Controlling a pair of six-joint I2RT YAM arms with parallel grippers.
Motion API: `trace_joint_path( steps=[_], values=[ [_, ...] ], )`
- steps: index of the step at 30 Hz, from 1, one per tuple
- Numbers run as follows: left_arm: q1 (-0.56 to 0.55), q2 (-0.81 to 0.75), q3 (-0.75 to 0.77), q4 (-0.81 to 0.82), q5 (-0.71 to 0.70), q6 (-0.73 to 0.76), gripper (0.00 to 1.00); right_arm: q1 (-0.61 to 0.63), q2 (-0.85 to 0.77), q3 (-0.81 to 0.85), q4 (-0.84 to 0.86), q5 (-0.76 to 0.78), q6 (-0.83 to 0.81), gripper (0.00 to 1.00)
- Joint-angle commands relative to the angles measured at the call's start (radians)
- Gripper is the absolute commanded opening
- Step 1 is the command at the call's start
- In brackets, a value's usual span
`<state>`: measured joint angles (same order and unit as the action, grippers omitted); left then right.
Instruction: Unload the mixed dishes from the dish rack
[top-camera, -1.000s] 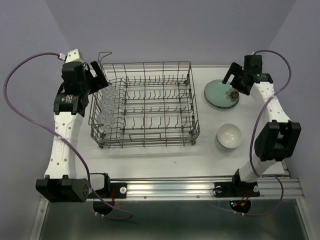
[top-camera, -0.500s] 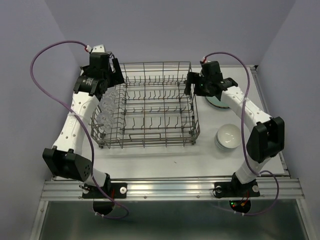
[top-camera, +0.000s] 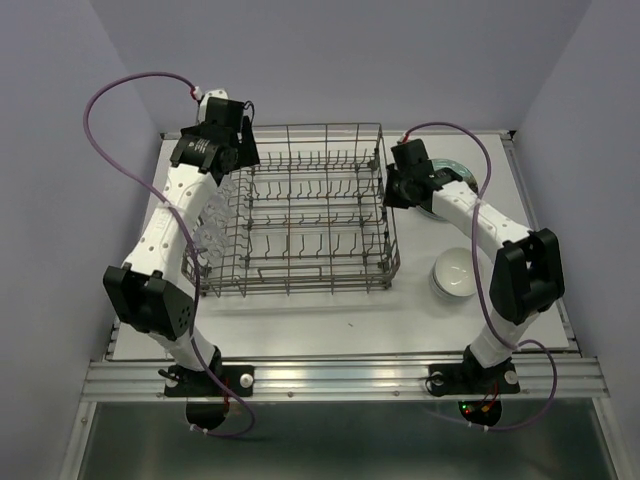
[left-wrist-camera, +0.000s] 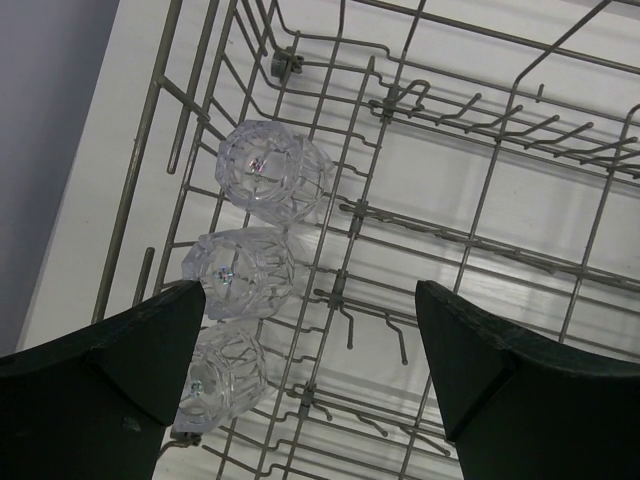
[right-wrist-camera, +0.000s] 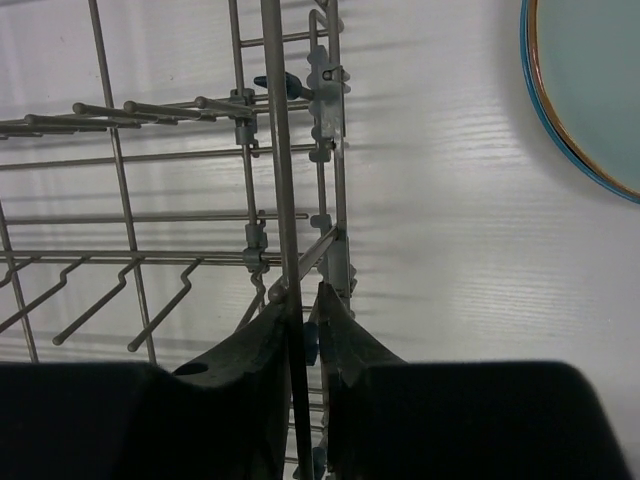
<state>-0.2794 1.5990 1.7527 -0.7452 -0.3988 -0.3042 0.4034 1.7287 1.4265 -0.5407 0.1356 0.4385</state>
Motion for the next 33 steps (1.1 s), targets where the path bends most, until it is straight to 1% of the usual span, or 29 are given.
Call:
trace_joint_path(
  steps=[1,2,3,11,16,18,20,22,23,25,26,27,29,30,33],
  values=[
    [-0.007,0.042,0.089,-0.085,-0.139,-0.062,0.99,0.026,-0.050,-0.035,0.024,0.061,0.035,0.08],
    [-0.007,0.050,0.096,-0.097,-0.149,-0.068,0.99,0.035,-0.052,-0.041,0.033,0.070,0.048,0.03],
    [-0.009,0.061,0.100,-0.100,-0.152,-0.070,0.99,0.035,-0.054,-0.046,0.033,0.078,0.049,0.01],
    [-0.017,0.127,0.120,-0.106,-0.137,-0.061,0.99,0.046,-0.067,-0.063,0.039,0.116,0.068,0.01],
    [-0.032,0.185,0.129,-0.074,-0.144,-0.055,0.99,0.046,-0.073,-0.072,0.045,0.113,0.065,0.01],
    [-0.050,0.193,0.123,-0.030,-0.188,-0.053,0.99,0.046,-0.073,-0.075,0.051,0.102,0.066,0.01],
    [-0.072,0.191,0.085,0.019,-0.247,-0.014,0.99,0.046,-0.075,-0.081,0.053,0.099,0.068,0.01],
    [-0.072,0.209,0.079,0.038,-0.296,-0.022,0.99,0.046,-0.077,-0.087,0.058,0.096,0.066,0.01],
    [-0.072,0.219,0.082,0.027,-0.345,-0.065,0.99,0.046,-0.078,-0.089,0.059,0.098,0.066,0.01],
    [-0.072,0.256,0.108,-0.020,-0.386,-0.139,0.99,0.046,-0.077,-0.095,0.065,0.099,0.068,0.01],
    [-0.072,0.266,0.126,-0.031,-0.418,-0.217,0.99,0.046,-0.075,-0.095,0.068,0.096,0.069,0.01],
    [-0.072,0.279,0.134,-0.057,-0.431,-0.260,0.99,0.046,-0.075,-0.098,0.071,0.093,0.068,0.01],
    [-0.073,0.309,0.145,-0.060,-0.474,-0.300,0.99,0.046,-0.072,-0.101,0.073,0.084,0.066,0.01],
    [-0.075,0.325,0.145,-0.069,-0.498,-0.350,0.99,0.046,-0.072,-0.103,0.076,0.079,0.062,0.01],
    [-0.073,0.351,0.149,-0.095,-0.566,-0.433,0.99,0.046,-0.075,-0.107,0.084,0.073,0.060,0.01]
  ],
)
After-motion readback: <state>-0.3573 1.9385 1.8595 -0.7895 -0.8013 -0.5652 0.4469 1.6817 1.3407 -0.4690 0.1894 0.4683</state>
